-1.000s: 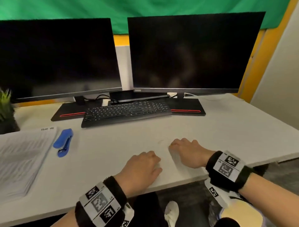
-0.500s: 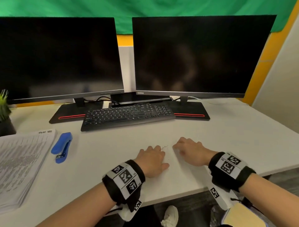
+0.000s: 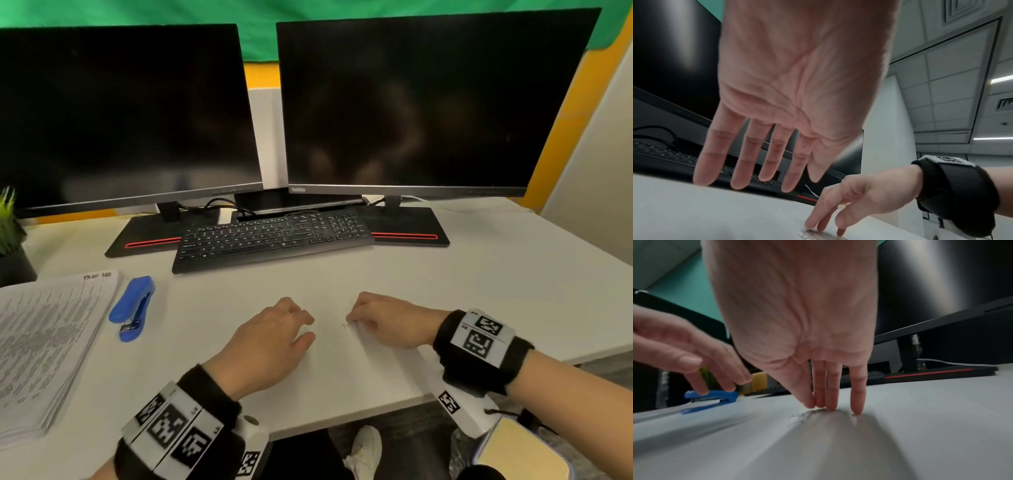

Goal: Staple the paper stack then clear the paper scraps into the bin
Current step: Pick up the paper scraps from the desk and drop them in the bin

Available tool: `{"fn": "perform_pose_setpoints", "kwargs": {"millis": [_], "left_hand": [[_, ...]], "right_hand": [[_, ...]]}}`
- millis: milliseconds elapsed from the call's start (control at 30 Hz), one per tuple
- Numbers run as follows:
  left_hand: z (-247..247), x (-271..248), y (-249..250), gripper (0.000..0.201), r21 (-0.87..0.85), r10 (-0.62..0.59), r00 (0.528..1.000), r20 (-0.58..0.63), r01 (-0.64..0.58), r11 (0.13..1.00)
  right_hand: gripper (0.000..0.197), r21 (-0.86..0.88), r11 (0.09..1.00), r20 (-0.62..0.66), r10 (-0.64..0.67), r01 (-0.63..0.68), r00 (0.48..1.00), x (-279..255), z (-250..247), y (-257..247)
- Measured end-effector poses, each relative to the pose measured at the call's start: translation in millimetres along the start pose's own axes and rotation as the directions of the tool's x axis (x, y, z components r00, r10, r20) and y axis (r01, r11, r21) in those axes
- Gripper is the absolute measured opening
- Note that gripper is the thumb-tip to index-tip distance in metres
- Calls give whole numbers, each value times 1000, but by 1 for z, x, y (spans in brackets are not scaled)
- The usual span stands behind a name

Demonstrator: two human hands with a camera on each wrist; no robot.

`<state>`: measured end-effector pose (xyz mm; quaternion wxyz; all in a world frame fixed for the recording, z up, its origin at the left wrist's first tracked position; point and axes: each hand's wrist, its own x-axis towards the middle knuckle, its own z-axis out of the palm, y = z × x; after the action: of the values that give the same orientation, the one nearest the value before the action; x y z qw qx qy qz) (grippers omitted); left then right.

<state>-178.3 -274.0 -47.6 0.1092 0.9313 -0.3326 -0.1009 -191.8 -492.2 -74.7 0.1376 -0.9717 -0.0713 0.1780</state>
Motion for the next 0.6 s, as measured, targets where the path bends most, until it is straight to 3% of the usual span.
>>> {"fn": "perform_pose_setpoints", "kwargs": {"millis": [133,300,500,600], "left_hand": [[2,-1,4,39,-33,10,999,-47,-12,999],[6,1,12,38,-36,53,996,-68,-56,998],[10,2,16,38,-23,59,996,-70,-61,998],[12,3,19,37,-21,67,996,-62,-69,997]], "right_hand": [[33,42,999,-136,39,-33,990,-3,-1,6],[28,8,1000,-56,-12,13,998,-9,12,-3],[30,26,998,-162,62,-58,985,-14,15,-1],[13,39,999,-224,15,-6,974,-10,22,-6]]}}
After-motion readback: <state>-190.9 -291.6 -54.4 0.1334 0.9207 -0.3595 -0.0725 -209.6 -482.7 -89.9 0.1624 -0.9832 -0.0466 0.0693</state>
